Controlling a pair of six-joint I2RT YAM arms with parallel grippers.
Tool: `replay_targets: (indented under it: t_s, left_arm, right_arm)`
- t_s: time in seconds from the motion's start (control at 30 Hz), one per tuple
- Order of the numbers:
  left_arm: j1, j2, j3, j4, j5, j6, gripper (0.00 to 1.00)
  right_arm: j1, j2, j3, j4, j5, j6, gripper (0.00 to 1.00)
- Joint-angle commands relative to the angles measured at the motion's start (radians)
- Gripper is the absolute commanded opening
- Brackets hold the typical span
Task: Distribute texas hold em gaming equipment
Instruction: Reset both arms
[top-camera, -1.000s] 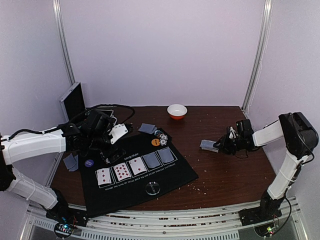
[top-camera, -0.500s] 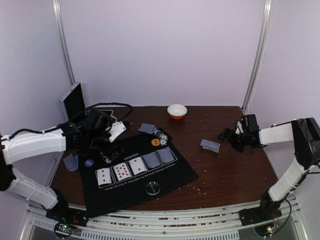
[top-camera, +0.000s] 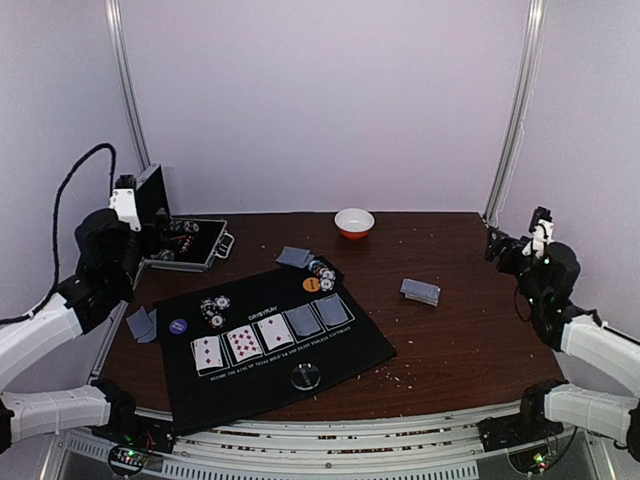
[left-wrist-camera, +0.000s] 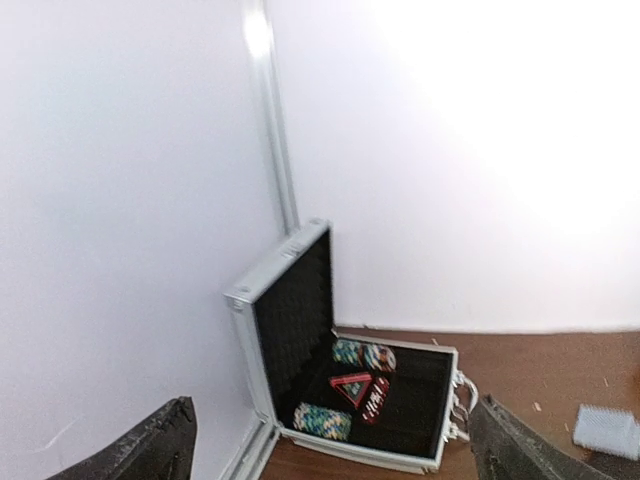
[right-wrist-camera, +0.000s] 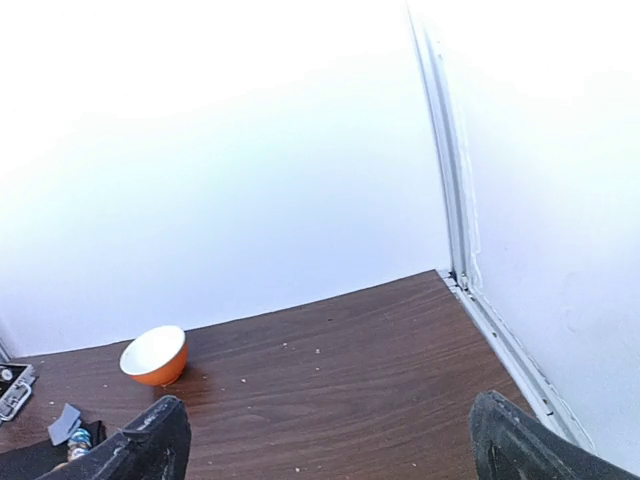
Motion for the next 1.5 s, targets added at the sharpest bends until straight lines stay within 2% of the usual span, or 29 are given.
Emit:
replay_targets:
  t_s: [0.0, 0.1, 0.27, 0.43, 0.47, 0.67, 0.77, 0.87, 0.97, 1.03, 1.1, 1.27, 1.37, 1.47]
  left_arm:
    - [0.003, 0.034, -0.174, 0.455, -0.262, -0.001, 0.98]
    - [0.002, 0.15, -0.29, 0.66, -0.336, 0.048, 0.98]
    - [0.003, 0.375, -0.515, 1.213, -0.345, 0.211, 0.98]
    - [0.018, 0.669, -0.589, 1.635, -0.315, 0.36, 0.99]
    - [0.018, 0.704, -0.577, 1.664, -0.319, 0.393, 0.99]
    - [0.056, 0.736, -0.549, 1.651, -0.242, 0.42, 0.98]
    - [0.082, 0.69, -0.566, 1.592, -0.195, 0.369, 0.98]
    - [0.114, 0.626, -0.579, 1.496, -0.117, 0.312, 0.98]
    - [0.12, 0.565, -0.607, 1.448, -0.017, 0.261, 0.98]
    - [0.141, 0.522, -0.629, 1.414, 0.146, 0.189, 0.98]
    - [0.145, 0.533, -0.595, 1.348, 0.159, 0.202, 0.98]
    - [0.149, 0.736, -0.588, 1.601, 0.167, 0.259, 0.98]
    - [0.21, 0.68, -0.592, 1.49, 0.263, 0.178, 0.98]
    - [0.264, 0.756, -0.584, 1.556, 0.339, 0.148, 0.99]
  right_arm:
    - [-0.006, -0.021, -0.198, 0.415, 0.105, -0.095, 1.0]
    - [-0.006, 0.038, -0.269, 0.517, 0.124, -0.128, 1.0]
    - [-0.01, 0.235, -0.338, 0.731, 0.156, -0.175, 1.0]
    - [-0.025, 0.467, -0.353, 0.949, 0.079, -0.203, 1.0]
    - [-0.031, 0.513, -0.346, 0.97, 0.07, -0.204, 1.0]
    - [-0.08, 0.722, -0.306, 1.128, -0.039, -0.183, 1.0]
    - [-0.102, 0.667, -0.232, 0.904, -0.062, -0.166, 1.0]
    - [-0.103, 0.682, -0.133, 0.741, -0.1, -0.185, 1.0]
    - [-0.105, 0.678, -0.151, 0.771, -0.079, -0.169, 1.0]
    - [-0.105, 0.679, -0.145, 0.758, -0.078, -0.172, 1.0]
    - [-0.104, 0.678, -0.143, 0.75, -0.08, -0.176, 1.0]
    - [-0.104, 0.678, -0.142, 0.755, -0.079, -0.176, 1.0]
    - [-0.104, 0.678, -0.142, 0.753, -0.08, -0.178, 1.0]
    - [-0.104, 0.678, -0.141, 0.751, -0.083, -0.179, 1.0]
